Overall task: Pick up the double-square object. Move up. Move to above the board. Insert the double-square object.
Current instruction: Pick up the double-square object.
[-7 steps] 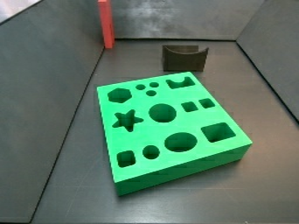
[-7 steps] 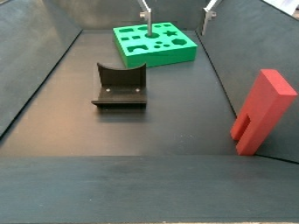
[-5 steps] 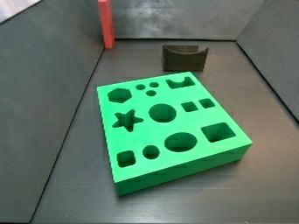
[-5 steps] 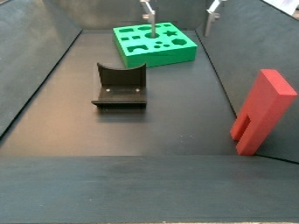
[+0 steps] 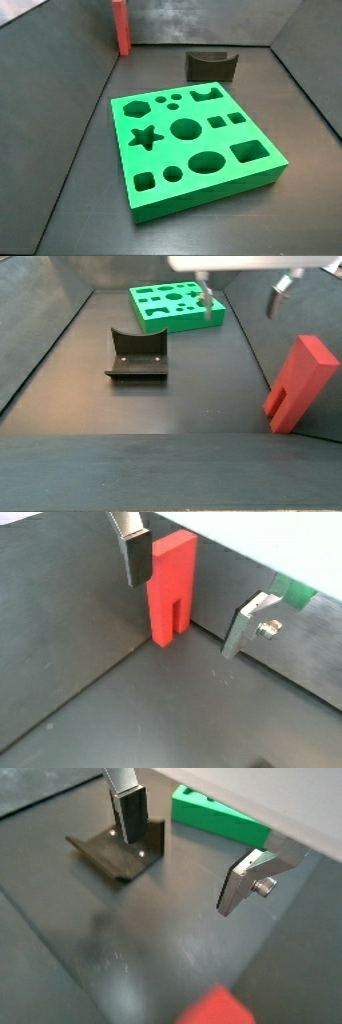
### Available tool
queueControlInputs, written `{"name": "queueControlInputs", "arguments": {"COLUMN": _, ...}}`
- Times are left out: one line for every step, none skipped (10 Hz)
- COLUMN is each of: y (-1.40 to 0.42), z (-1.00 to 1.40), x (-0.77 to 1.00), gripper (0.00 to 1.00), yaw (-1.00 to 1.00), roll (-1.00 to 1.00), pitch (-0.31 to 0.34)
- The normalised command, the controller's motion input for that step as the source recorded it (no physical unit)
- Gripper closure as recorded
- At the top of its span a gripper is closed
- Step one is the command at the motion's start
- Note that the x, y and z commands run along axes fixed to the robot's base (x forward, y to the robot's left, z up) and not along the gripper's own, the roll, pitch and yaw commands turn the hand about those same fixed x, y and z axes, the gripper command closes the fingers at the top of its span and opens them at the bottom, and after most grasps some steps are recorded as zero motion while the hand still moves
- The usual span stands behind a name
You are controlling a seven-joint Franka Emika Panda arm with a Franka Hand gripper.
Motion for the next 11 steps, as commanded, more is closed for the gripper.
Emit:
{"name": "queueControlInputs", "arguments": {"y": 0.27, "z": 0.13, "x": -1.00, "gripper": 0.00, "yaw": 0.00, "roll": 0.16, "pitch": -0.024}}
{"name": "queueControlInputs", "arguments": {"y": 0.29, "z": 0.37, "x": -1.00, "gripper": 0.00, "yaw": 0.00, "roll": 0.17, "pitch": 0.000}}
{"name": "queueControlInputs", "arguments": {"y": 0.36, "z": 0.36, "x": -0.94, "gripper": 0.00, "yaw": 0.00, "roll": 0.11, "pitch": -0.019}}
{"name": "queueControlInputs", "arguments": {"y": 0.48, "z": 0.16, "x": -0.91, "gripper": 0.00, "yaw": 0.00, "roll": 0.06, "pitch": -0.057}}
{"name": "queueControlInputs", "arguments": {"y": 0.54, "z": 0.00, "x": -0.87, "gripper": 0.00, "yaw": 0.00, "roll": 0.04, "pitch": -0.091}}
{"name": "queueControlInputs", "arguments": {"y": 0.58, "z": -0.12, "x": -0.93, "gripper": 0.00, "yaw": 0.00, "roll": 0.06, "pitch": -0.091}}
{"name": "queueControlInputs", "arguments": {"y": 0.61, "z": -0.17, "x": -0.93, "gripper": 0.00, "yaw": 0.00, "roll": 0.04, "pitch": -0.091}}
{"name": "queueControlInputs", "arguments": {"y": 0.43, "z": -0.47, "x": -0.58, "gripper": 0.00, "yaw": -0.01, "roll": 0.04, "pitch": -0.111}}
{"name": "queueControlInputs", "arguments": {"y": 0.21, "z": -0.87, "x": -0.02, "gripper": 0.00, "yaw": -0.07, "roll": 0.00, "pitch": -0.160}}
{"name": "queueControlInputs", "arguments": {"y": 0.12, "z": -0.89, "x": 0.05, "gripper": 0.00, "yaw": -0.12, "roll": 0.00, "pitch": -0.143}}
{"name": "queueControlInputs", "arguments": {"y": 0.11, "z": -0.92, "x": 0.00, "gripper": 0.00, "yaw": -0.09, "roll": 0.01, "pitch": -0.129}}
